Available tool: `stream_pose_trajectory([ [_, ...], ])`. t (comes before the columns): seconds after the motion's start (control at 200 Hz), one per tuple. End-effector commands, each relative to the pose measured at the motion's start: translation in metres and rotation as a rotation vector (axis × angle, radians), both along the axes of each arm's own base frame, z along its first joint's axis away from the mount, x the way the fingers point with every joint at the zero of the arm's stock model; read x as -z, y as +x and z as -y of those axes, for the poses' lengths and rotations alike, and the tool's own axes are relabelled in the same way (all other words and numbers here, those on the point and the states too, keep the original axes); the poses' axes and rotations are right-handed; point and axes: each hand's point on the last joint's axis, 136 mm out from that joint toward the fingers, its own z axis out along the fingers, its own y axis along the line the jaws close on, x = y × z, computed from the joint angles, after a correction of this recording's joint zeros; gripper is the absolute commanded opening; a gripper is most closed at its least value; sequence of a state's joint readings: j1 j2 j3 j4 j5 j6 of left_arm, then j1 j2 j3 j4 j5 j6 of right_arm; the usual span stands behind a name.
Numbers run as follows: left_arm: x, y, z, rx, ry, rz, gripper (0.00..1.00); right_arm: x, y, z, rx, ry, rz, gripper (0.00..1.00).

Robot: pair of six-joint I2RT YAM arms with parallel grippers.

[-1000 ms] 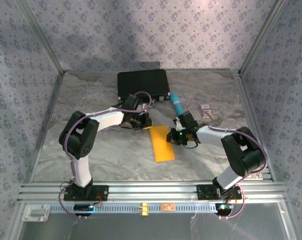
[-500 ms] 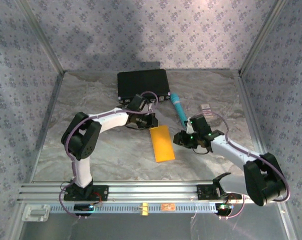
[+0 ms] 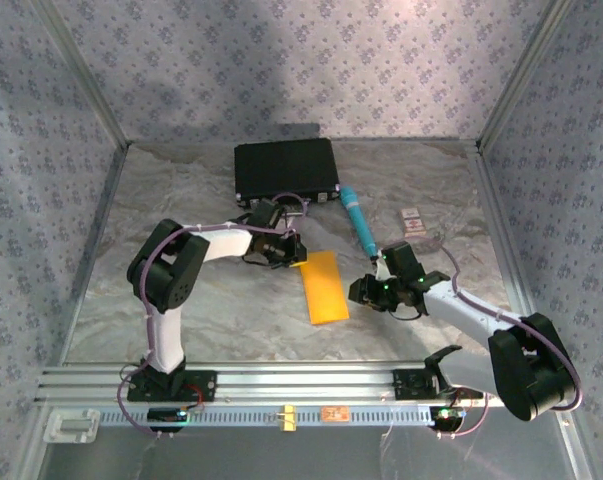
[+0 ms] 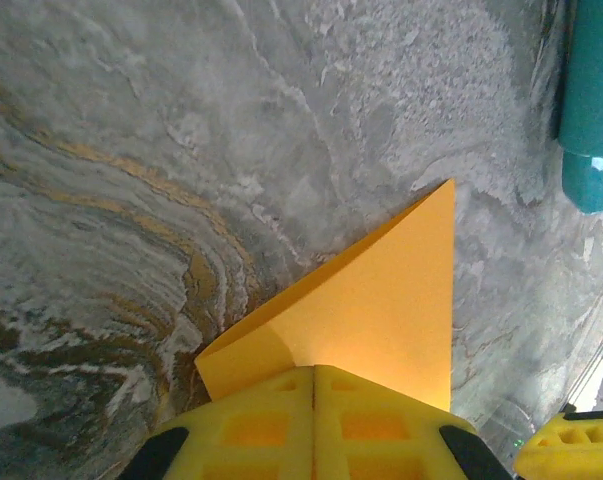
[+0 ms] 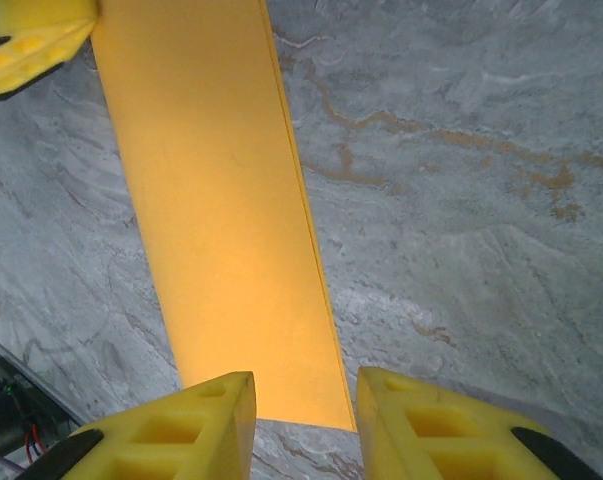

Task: Fold a paper plane with a square sheet of paper (pick it up from the middle)
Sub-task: Fold the triangle a second time at the center of the table.

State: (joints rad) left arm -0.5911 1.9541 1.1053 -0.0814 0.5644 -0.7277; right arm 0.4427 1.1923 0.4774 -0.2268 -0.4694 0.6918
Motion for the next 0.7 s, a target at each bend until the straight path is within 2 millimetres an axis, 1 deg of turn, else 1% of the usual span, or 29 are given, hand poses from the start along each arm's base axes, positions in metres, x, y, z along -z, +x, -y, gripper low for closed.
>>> stream_pose_trajectory([
  [0.0, -0.006, 0.002, 0.008, 0.005, -0.034, 0.022, 0.08, 0.003, -0.004, -0.004, -0.006, 0.021, -0.029, 0.34],
  [0.055, -0.002, 0.001, 0.006, 0.005, -0.027, 0.019, 0.08, 0.004, -0.006, -0.006, -0.015, 0.03, -0.036, 0.34],
  [0.125, 0.007, -0.003, 0.003, 0.012, -0.007, 0.001, 0.07, 0.006, -0.008, -0.009, -0.026, 0.035, -0.048, 0.36],
  [0.265, 0.026, -0.01, -0.004, 0.006, 0.028, -0.028, 0.06, 0.013, -0.014, -0.011, -0.04, 0.032, -0.087, 0.45],
  [0.39, 0.038, -0.018, -0.012, 0.006, 0.055, -0.043, 0.06, 0.021, -0.02, -0.011, -0.047, 0.025, -0.124, 0.49],
  [0.455, 0.043, -0.023, -0.016, 0.008, 0.065, -0.051, 0.05, 0.022, -0.021, -0.013, -0.052, 0.033, -0.132, 0.5],
  [0.565, 0.043, -0.025, -0.018, 0.015, 0.072, -0.052, 0.06, 0.019, -0.021, -0.019, -0.066, 0.065, -0.13, 0.5],
  [0.64, 0.041, -0.024, -0.017, 0.02, 0.071, -0.045, 0.06, 0.016, -0.019, -0.022, -0.069, 0.083, -0.123, 0.47],
  [0.695, 0.039, -0.022, -0.017, 0.023, 0.07, -0.039, 0.06, 0.012, -0.016, -0.025, -0.067, 0.1, -0.11, 0.43],
])
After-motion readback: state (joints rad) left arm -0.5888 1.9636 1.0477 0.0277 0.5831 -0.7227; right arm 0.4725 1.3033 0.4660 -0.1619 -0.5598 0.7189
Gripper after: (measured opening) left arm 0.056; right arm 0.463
